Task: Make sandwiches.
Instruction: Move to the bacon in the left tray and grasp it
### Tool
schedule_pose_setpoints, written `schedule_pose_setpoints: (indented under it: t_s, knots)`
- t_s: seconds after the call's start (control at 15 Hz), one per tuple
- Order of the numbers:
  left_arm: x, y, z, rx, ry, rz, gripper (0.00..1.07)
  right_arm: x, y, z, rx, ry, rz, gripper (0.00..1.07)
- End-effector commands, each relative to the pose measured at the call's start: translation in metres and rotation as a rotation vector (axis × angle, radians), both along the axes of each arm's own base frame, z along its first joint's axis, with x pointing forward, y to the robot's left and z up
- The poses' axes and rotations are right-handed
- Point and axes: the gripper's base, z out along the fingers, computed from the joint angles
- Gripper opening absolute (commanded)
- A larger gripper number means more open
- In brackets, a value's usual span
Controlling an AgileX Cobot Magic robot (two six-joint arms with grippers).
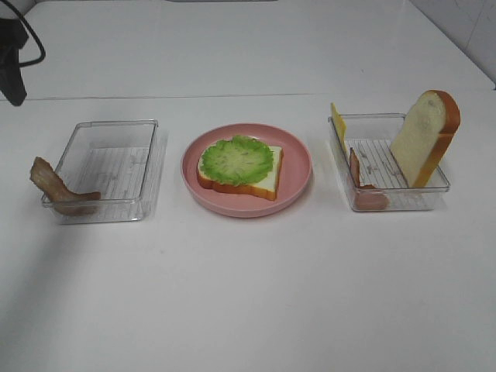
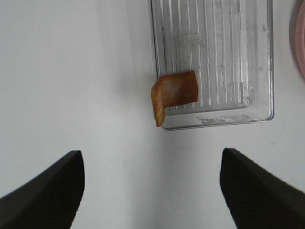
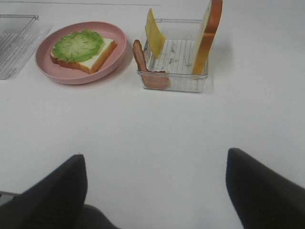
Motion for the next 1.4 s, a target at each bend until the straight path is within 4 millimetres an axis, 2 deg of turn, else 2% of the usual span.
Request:
schedule_pose_setpoints:
  t_s: [0.07,0.47,0.53,0.8,1.0,1.13,1.27,1.4]
  knots:
    - [-0.004,-0.001,-0.023,-0.014,-0.012,0.009,0.74,-0.001,0.0,-0.001,0.0,-0.02,-0.004,0.77]
    - [-0.003,-0.001,-0.072,-0.017,-0.002,0.02,0.74,-0.001,0.0,-0.001,0.0,-0.02,-0.004,0.77]
    - [0.002,-0.003,-0.088,-0.033,0.031,0.031,0.74,-0.001,0.0,-0.001,0.0,-0.02,-0.004,0.77]
    - [0.01,-0.006,-0.113,-0.074,0.061,0.061,0.7,-0.001,0.0,-0.001,0.0,-0.02,-0.004,0.77]
    - [0.014,-0.007,-0.125,-0.081,0.068,0.071,0.61,-0.001,0.0,-0.001,0.0,-0.02,-0.004,0.77]
    - [0.014,-0.007,-0.126,-0.081,0.069,0.071,0.53,-0.001,0.0,-0.001,0.0,-0.02,-0.004,0.77]
    - [0.015,-0.007,-0.125,-0.081,0.057,0.072,0.42,-0.001,0.0,-0.001,0.0,-0.02,-0.004,0.77]
    - [0.017,-0.007,-0.125,-0.08,0.042,0.073,0.24,-0.001,0.0,-0.001,0.0,-0.02,-0.004,0.77]
